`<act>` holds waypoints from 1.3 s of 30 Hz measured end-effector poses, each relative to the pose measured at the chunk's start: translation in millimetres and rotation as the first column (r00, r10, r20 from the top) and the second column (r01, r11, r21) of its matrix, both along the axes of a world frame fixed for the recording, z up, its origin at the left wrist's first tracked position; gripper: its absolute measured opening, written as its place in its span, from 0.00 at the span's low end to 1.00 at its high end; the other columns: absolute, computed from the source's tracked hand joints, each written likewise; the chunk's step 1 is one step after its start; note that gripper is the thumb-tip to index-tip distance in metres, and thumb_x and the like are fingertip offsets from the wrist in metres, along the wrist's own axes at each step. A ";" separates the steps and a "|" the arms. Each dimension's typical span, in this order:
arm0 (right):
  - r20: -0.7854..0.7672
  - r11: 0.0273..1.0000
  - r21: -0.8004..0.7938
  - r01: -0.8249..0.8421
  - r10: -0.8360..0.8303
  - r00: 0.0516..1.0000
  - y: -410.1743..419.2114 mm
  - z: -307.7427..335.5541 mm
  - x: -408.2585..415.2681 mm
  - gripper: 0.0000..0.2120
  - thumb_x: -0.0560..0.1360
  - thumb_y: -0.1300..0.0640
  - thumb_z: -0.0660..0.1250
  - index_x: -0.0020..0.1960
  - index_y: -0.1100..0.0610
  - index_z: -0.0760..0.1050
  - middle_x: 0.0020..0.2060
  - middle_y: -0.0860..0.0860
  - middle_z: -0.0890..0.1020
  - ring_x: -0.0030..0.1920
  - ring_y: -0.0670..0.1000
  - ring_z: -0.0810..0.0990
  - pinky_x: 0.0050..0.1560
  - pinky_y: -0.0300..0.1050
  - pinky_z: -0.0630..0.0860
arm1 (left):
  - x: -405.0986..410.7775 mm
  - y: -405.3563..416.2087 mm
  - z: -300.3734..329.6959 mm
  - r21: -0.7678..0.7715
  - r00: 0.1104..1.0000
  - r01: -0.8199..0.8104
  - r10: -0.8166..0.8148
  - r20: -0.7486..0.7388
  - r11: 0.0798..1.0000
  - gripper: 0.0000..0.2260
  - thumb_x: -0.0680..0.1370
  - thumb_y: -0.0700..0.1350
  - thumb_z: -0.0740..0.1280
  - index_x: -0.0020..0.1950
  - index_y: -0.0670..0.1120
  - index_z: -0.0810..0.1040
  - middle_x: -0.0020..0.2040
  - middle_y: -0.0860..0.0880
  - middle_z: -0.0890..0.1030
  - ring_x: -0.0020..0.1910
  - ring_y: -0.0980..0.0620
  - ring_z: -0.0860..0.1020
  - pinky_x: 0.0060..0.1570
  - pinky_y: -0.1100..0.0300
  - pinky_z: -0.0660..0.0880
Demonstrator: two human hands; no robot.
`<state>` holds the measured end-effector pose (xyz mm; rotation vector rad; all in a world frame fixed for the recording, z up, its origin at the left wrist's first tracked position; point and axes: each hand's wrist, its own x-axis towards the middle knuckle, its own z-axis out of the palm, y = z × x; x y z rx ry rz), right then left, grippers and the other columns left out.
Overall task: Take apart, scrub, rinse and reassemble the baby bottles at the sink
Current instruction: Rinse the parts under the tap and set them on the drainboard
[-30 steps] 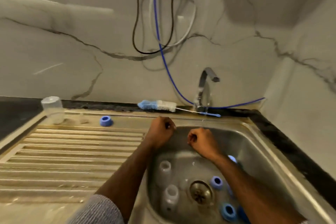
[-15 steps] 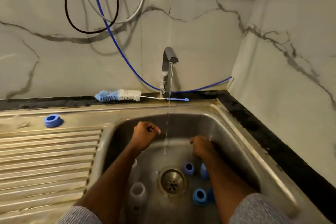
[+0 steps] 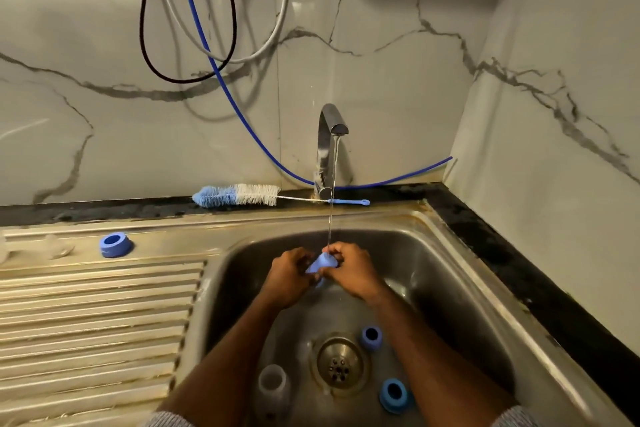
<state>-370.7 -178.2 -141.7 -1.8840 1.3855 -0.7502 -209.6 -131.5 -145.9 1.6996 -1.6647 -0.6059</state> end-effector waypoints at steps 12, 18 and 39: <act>0.545 0.944 0.197 -0.264 0.118 0.830 9.3 19.1 -16.6 0.15 0.82 0.62 0.62 0.63 0.49 0.79 0.61 0.47 0.82 0.64 0.49 0.80 0.64 0.46 0.77 | -15.8 7.9 13.5 0.197 0.559 0.296 -0.003 -0.829 0.935 0.11 0.82 0.39 0.66 0.62 0.35 0.79 0.55 0.36 0.84 0.50 0.44 0.84 0.49 0.54 0.82; 0.504 0.955 0.199 -0.218 0.091 0.859 15.0 30.2 -12.7 0.14 0.85 0.57 0.56 0.61 0.48 0.78 0.62 0.48 0.81 0.60 0.49 0.80 0.60 0.43 0.78 | -15.7 6.5 16.1 0.200 0.451 0.342 0.026 -0.892 0.918 0.13 0.83 0.41 0.62 0.63 0.34 0.77 0.56 0.33 0.83 0.48 0.41 0.84 0.51 0.51 0.82; 0.843 0.864 0.415 -0.285 -0.246 0.479 12.1 35.1 2.7 0.15 0.84 0.55 0.55 0.62 0.58 0.78 0.60 0.56 0.83 0.61 0.56 0.80 0.65 0.54 0.75 | -21.7 2.7 21.1 0.028 0.268 0.147 -0.013 -0.963 0.989 0.15 0.79 0.40 0.64 0.63 0.34 0.77 0.57 0.34 0.81 0.48 0.45 0.83 0.49 0.55 0.83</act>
